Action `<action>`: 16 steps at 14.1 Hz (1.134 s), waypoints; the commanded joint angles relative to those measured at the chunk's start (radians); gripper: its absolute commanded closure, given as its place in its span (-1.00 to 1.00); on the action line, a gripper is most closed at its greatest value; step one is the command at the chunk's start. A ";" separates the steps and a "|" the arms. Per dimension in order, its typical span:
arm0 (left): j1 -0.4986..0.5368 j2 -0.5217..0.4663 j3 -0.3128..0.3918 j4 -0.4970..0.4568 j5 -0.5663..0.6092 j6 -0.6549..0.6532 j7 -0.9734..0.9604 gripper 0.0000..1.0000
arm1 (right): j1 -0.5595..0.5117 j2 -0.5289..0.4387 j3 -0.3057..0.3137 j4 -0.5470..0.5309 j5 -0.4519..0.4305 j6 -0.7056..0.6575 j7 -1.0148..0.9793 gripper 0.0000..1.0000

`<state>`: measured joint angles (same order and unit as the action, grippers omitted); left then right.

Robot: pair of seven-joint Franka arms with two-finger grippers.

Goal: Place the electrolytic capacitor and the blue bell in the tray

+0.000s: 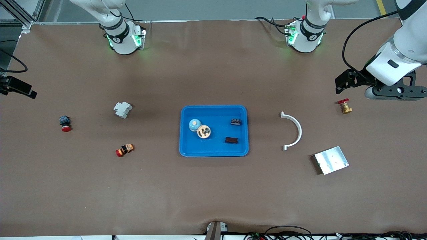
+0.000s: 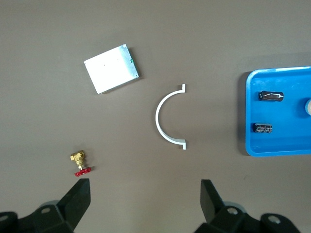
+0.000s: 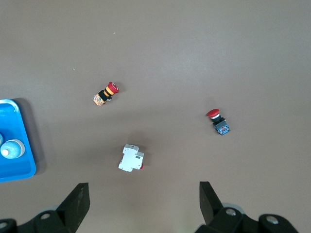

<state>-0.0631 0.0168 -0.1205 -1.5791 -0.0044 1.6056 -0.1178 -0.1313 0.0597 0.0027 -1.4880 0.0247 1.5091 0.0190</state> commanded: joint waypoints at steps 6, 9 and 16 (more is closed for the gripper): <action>0.002 0.012 -0.007 0.036 -0.005 -0.018 0.001 -1.00 | 0.015 -0.011 0.017 -0.003 0.006 -0.029 -0.028 -1.00; 0.002 0.012 -0.007 0.053 -0.002 -0.018 0.001 -1.00 | 0.016 -0.011 0.017 0.000 0.004 -0.026 -0.028 -1.00; 0.002 0.037 -0.007 0.051 -0.002 -0.006 0.001 -1.00 | 0.018 -0.011 0.019 0.000 0.001 -0.017 -0.048 -1.00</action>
<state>-0.0630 0.0306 -0.1243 -1.5561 -0.0044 1.6068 -0.1178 -0.1146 0.0596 0.0206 -1.4873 0.0247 1.4918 -0.0078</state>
